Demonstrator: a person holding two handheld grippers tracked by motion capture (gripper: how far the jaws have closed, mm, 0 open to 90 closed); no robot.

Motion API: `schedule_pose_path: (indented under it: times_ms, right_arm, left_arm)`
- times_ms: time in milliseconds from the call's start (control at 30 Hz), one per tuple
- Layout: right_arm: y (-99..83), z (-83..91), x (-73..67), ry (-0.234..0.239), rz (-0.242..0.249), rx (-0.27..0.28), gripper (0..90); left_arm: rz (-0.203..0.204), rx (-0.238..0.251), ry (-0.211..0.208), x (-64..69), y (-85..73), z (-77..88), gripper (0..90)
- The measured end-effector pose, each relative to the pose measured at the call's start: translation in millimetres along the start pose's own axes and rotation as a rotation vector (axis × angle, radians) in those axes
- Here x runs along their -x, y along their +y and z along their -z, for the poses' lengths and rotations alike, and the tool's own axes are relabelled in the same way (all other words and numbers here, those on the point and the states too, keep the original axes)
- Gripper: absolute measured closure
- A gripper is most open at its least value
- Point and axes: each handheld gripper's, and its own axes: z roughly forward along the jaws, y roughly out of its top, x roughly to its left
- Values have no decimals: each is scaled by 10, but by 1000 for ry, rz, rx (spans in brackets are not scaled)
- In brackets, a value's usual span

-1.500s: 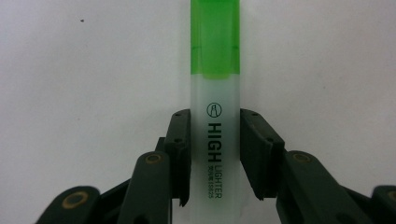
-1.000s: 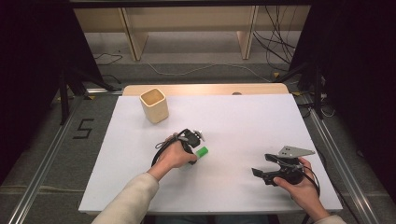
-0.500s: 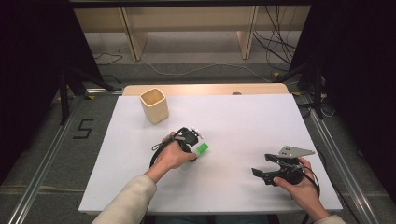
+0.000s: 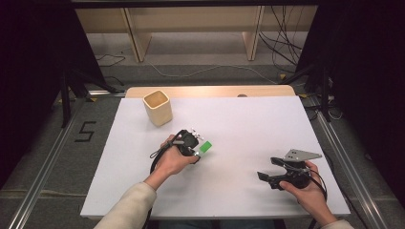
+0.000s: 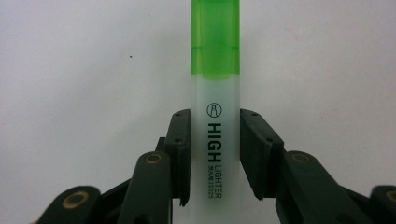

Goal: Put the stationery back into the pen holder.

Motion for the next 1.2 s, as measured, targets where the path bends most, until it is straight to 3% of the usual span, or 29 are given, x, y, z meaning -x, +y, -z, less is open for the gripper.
schedule_pose_path:
  times_ms: [567, 1200]
  right_arm:
    - [0, 4, -1, 0, 1, 0, 163]
    - [-1, 6, -3, 2, 2, 4, 163]
  left_arm:
    - [57, 168, 32, -60, -115, 68, 661]
    - [88, 248, 85, -148, -190, 127, 662]
